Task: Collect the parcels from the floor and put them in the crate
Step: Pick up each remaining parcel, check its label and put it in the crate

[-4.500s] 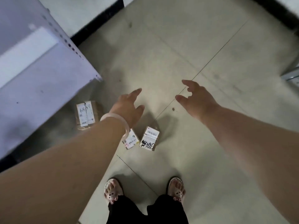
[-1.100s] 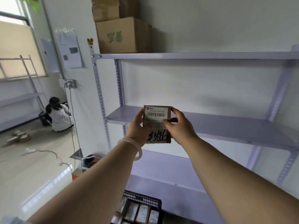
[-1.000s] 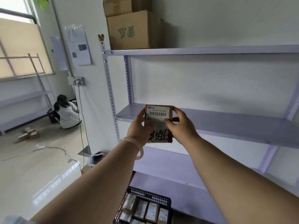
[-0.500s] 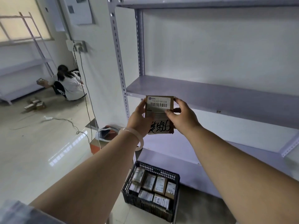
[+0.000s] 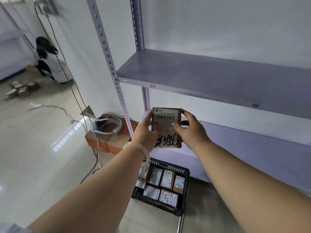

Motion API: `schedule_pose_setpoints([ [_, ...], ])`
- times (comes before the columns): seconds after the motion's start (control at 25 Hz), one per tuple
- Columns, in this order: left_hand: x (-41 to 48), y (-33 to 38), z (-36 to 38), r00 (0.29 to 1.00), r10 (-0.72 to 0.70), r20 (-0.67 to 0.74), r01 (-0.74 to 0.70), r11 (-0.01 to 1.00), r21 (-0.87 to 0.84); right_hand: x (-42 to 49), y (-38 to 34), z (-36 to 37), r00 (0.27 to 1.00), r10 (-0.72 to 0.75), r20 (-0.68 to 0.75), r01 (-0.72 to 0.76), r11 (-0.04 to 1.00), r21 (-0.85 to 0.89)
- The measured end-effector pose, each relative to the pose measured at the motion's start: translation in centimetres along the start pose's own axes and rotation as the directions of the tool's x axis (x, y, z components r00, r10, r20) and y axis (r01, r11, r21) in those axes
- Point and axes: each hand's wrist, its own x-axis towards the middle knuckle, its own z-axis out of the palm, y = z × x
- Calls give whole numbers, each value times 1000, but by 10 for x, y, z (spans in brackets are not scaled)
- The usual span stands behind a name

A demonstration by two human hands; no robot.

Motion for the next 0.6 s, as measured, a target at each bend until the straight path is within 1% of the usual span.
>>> schedule_pose_setpoints([
  [0.12, 8, -56, 19, 994, -78, 74, 76, 997, 32, 3, 48, 30, 993, 116, 35, -116, 993, -8],
  [0.24, 19, -124, 46, 973, -166, 161, 159, 986, 54, 5, 109, 67, 966, 255, 52, -255, 967, -10],
  [0.36, 39, -195, 79, 937, -239, 255, 232, 971, 58, 17, 173, 106, 923, 381, 46, -381, 924, -16],
  [0.48, 75, -277, 116, 893, -274, 357, 250, 962, 111, 37, 250, 157, 867, 499, -5, -499, 867, 1],
  [0.6, 105, -360, 147, 866, -303, 397, 266, 953, 146, 59, 324, 212, 814, 579, -33, -579, 815, 12],
])
